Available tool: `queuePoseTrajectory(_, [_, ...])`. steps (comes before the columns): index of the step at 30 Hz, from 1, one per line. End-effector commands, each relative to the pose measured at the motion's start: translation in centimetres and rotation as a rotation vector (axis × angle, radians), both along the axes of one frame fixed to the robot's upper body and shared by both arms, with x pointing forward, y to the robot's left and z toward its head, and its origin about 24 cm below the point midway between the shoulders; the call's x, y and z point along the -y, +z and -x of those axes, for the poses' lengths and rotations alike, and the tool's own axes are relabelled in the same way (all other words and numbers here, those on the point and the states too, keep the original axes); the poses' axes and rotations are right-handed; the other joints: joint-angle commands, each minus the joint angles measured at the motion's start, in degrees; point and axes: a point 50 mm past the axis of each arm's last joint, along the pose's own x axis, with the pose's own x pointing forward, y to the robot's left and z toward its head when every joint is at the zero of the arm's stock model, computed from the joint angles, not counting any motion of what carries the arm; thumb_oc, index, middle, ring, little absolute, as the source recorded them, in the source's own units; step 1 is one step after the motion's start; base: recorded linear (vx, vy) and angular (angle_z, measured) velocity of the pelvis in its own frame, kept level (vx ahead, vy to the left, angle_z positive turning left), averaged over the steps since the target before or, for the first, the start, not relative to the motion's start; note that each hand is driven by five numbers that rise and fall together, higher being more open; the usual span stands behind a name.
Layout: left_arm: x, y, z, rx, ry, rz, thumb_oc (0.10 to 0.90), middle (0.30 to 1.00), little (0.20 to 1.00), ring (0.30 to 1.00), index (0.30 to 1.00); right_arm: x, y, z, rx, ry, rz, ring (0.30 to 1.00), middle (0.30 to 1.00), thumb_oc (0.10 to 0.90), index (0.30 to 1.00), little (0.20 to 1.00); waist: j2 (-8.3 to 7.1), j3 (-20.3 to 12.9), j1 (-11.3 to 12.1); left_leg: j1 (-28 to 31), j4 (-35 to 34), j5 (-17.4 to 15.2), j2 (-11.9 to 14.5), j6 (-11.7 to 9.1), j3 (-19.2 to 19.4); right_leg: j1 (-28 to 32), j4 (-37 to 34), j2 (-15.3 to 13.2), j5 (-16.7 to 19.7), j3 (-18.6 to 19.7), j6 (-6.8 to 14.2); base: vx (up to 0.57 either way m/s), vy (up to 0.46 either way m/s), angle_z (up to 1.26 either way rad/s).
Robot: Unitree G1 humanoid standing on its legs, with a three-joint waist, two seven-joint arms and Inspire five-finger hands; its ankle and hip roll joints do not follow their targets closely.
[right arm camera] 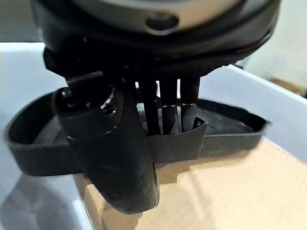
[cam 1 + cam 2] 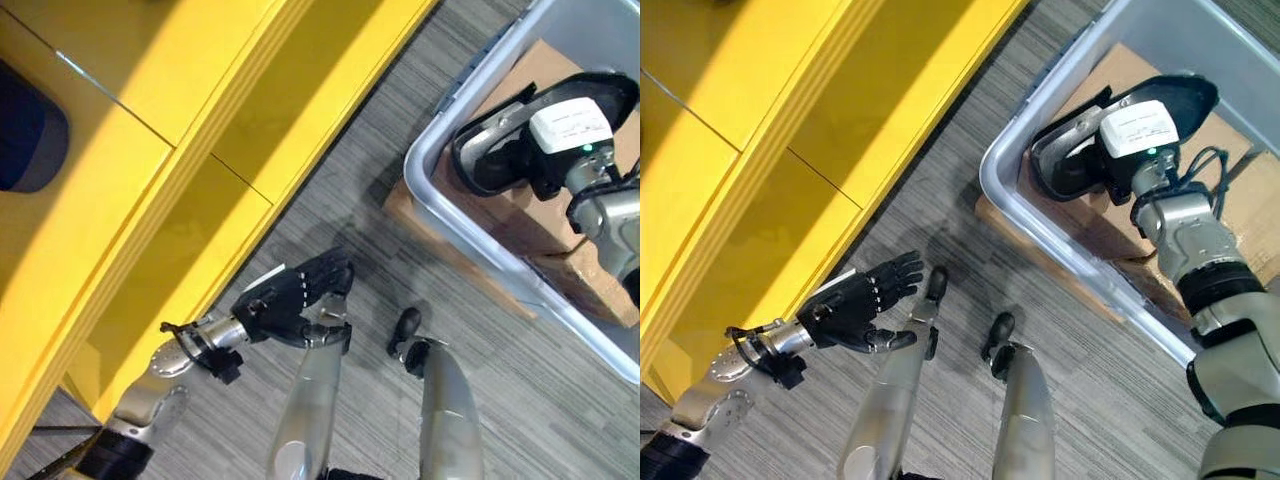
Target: Move parts from the plastic box to the shelf.
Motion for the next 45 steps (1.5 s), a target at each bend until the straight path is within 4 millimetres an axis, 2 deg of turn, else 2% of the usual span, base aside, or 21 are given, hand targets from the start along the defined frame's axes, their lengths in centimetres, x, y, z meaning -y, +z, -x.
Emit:
queuePoseTrajectory(1, [1.4,2.2,1.3,0.136,-0.120,0.079,0.900,1.000,1.000,1.000,1.000,1.3,-0.7,1.0,0.011,0.009,0.121,0.300,0.300,0.400,0.300,0.300,0.99,-0.71,-0.85,6.60,-9.29,-2.67,-2.11,1.41,1.25,3.46,1.53,5.91,-4.30,-0.31,-0.03,-0.10,0.075,-0.16])
queuePoseTrajectory(2, [1.4,2.6,1.2,0.142,-0.136,0.081,0.900,1.000,1.000,1.000,1.000,0.5,-0.6,1.3,0.046,0.077,0.165,0.300,0.300,0.400,0.300,0.300,0.48,-0.71,-1.56,10.20,-13.02,-1.76,-1.54,0.93,1.90,7.30,-4.04,6.81,-2.64,0.33,0.52,-0.09,0.060,-0.16])
queuePoseTrajectory(7, [1.4,2.9,1.1,0.156,-0.159,0.091,0.900,1.000,1.000,1.000,1.000,-1.1,0.8,1.5,0.087,0.144,0.207,0.300,0.300,0.400,0.300,0.300,-0.38,-0.71,-2.69,15.54,-17.60,-0.74,-0.54,0.30,3.12,13.22,-11.97,7.72,0.11,1.35,1.04,-0.07,0.054,-0.21])
queuePoseTrajectory(11, [1.5,2.9,1.2,0.158,-0.175,0.101,0.900,1.000,1.000,1.000,1.000,-1.3,0.9,2.1,0.115,0.163,0.225,0.300,0.300,0.400,0.300,0.300,-1.10,-0.71,-3.48,19.54,-19.53,-0.80,-0.17,0.09,3.74,17.59,-15.82,7.78,1.31,1.98,1.55,-0.04,0.064,-0.11])
queuePoseTrajectory(16, [1.8,3.2,1.3,0.182,-0.215,0.090,0.900,1.000,1.000,1.000,1.000,-0.4,0.8,2.8,0.164,0.141,0.213,0.300,0.300,0.400,0.300,0.300,-1.89,-0.71,-4.03,24.94,-21.69,-1.05,-0.08,0.10,4.20,23.47,-20.16,7.52,2.64,2.40,2.13,0.00,0.055,-0.07])
queuePoseTrajectory(18, [1.9,3.1,1.7,0.183,-0.230,0.086,0.900,1.000,1.000,1.000,1.000,0.8,0.6,3.7,0.211,0.115,0.203,0.300,0.300,0.400,0.300,0.300,-2.57,-2.31,-4.55,28.01,-23.26,-1.33,-0.14,0.08,4.66,27.60,-24.01,7.06,3.66,2.71,2.75,0.06,0.080,-0.03])
queuePoseTrajectory(20, [2.0,3.1,1.9,0.187,-0.242,0.091,0.900,1.000,1.000,1.000,1.000,1.3,0.7,4.1,0.247,0.097,0.202,0.300,0.300,0.400,0.300,0.300,-2.92,-3.19,-4.70,29.25,-23.99,-1.46,-0.14,0.02,4.80,29.27,-25.85,6.76,4.21,2.67,2.93,0.04,0.073,-0.05])
queuePoseTrajectory(25, [2.2,2.9,2.5,0.186,-0.255,0.125,0.900,1.000,1.000,1.000,1.000,1.7,0.6,5.5,0.308,0.094,0.141,0.300,0.300,0.400,0.300,0.300,-3.32,-6.88,-6.11,33.59,-26.53,-1.45,0.02,-0.07,6.13,34.46,-31.46,5.84,6.25,3.27,3.99,0.09,0.130,-0.09])
queuePoseTrajectory(26, [2.1,2.9,2.7,0.185,-0.239,0.142,0.900,1.000,1.000,1.000,1.000,1.7,-0.3,6.2,0.292,0.109,0.079,0.300,0.300,0.400,0.300,0.300,-3.52,-9.16,-7.24,35.43,-27.21,-1.67,0.21,-0.08,6.97,36.33,-33.81,5.22,7.62,3.72,4.59,0.11,0.181,-0.13])
queuePoseTrajectory(27, [2.1,2.8,2.7,0.184,-0.241,0.141,0.900,1.000,1.000,1.000,1.000,1.7,-0.3,6.3,0.292,0.108,0.078,0.300,0.300,0.400,0.300,0.300,-3.54,-9.16,-7.16,35.47,-27.22,-1.68,0.21,-0.07,6.98,36.40,-33.89,5.23,7.66,3.73,4.59,0.12,0.182,-0.08])
queuePoseTrajectory(32, [1.1,3.5,2.6,0.244,-0.076,0.272,0.900,1.000,1.000,1.000,1.000,0.4,-3.0,7.8,0.192,0.173,-0.116,0.300,0.300,0.400,0.300,0.300,-4.79,-14.73,-9.30,39.45,-27.80,-2.91,0.31,0.32,8.76,40.24,-38.14,3.96,10.14,4.49,5.69,0.15,0.105,-0.08])
queuePoseTrajectory(38, [0.3,4.4,2.8,0.436,0.079,0.139,0.900,1.000,1.000,1.000,1.000,-0.6,-3.0,9.2,0.101,0.234,-0.338,0.300,0.300,0.400,0.300,0.300,-5.98,-18.44,-10.99,43.10,-27.80,-4.67,0.66,0.58,10.73,42.35,-39.59,3.52,10.98,5.19,6.08,0.09,0.063,-0.04])
queuePoseTrajectory(40, [0.4,5.8,2.7,0.598,0.171,0.065,0.900,1.000,1.000,1.000,1.000,-1.9,-3.3,10.0,0.003,0.286,-0.459,0.300,0.300,0.400,0.300,0.300,-6.62,-20.06,-12.16,44.92,-27.80,-5.62,0.87,0.80,11.69,43.52,-39.93,3.29,11.09,5.76,6.33,0.09,0.076,-0.18])
queuePoseTrajectory(45, [1.0,7.9,2.8,0.881,0.281,-0.049,0.900,1.000,1.000,1.000,1.000,-4.0,-3.8,10.9,-0.119,0.403,-0.555,0.300,0.300,0.400,0.300,0.300,-7.54,-21.58,-14.14,47.08,-27.80,-6.57,1.23,0.92,12.84,44.55,-39.89,3.18,11.33,6.75,6.63,0.04,0.046,-0.12])
